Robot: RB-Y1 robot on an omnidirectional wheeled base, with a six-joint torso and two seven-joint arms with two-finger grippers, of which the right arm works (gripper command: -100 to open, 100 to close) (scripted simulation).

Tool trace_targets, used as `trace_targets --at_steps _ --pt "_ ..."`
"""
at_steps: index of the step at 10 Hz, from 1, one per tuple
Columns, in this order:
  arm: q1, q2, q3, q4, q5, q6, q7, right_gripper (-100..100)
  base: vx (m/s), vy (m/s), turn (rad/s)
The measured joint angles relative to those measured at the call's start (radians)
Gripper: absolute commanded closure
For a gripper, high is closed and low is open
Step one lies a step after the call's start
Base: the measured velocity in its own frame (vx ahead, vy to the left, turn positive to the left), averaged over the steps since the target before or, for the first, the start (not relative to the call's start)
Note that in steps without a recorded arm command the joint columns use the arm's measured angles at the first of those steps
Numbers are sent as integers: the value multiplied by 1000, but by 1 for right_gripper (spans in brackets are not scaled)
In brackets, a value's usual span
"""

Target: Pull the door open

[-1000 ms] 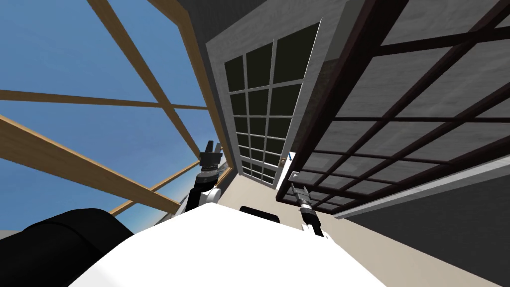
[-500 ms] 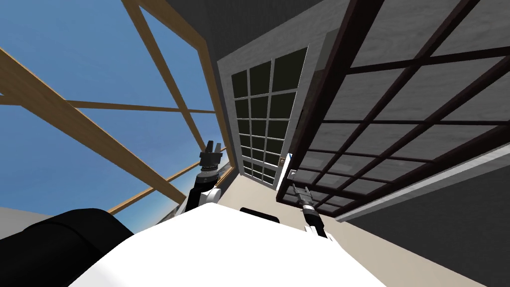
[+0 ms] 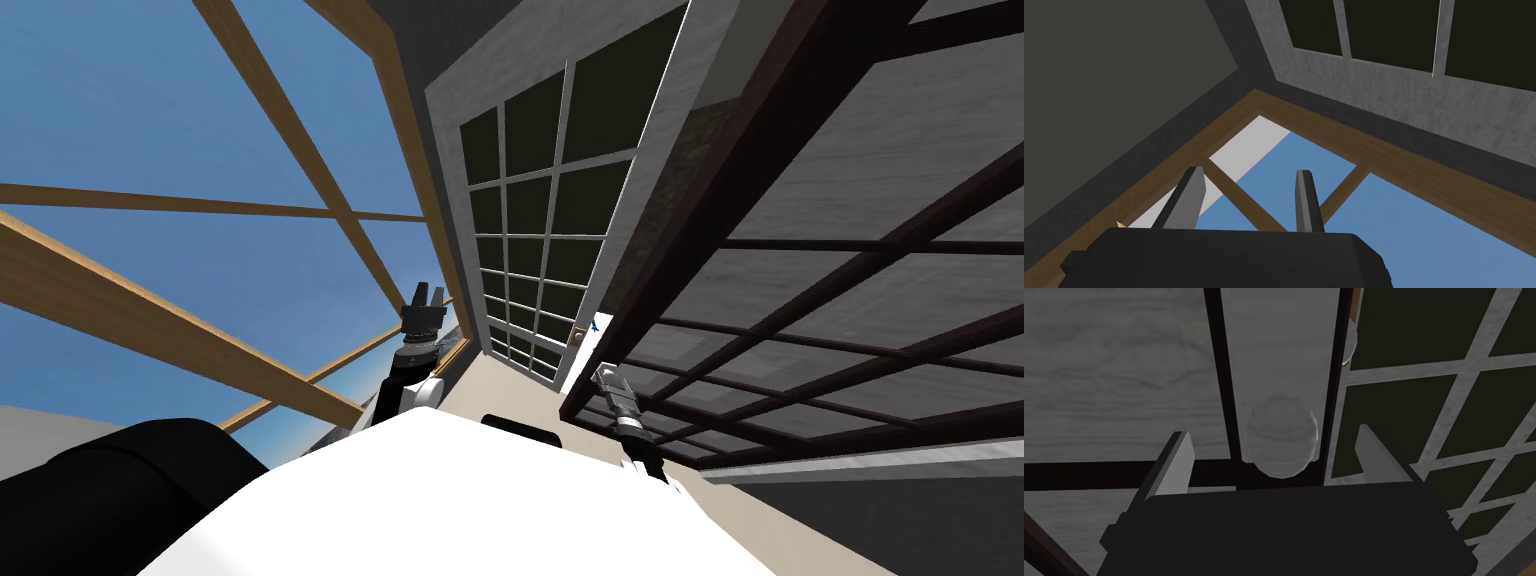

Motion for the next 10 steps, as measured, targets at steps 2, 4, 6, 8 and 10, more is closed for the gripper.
trace_targets --at_steps 2,4,6,8,10 --pt "-1 0 0 -1 0 0 0 100 -24 3 -4" --pt "-1 0 1 0 1 2 0 100 -21 0 0" --pt "1 2 2 2 1 3 1 100 -5 0 -2" --pt "1 1 4 5 -3 3 -13 100 -30 -16 54" --pt "1 0 7 4 -14 4 -51 100 -43 -13 49"
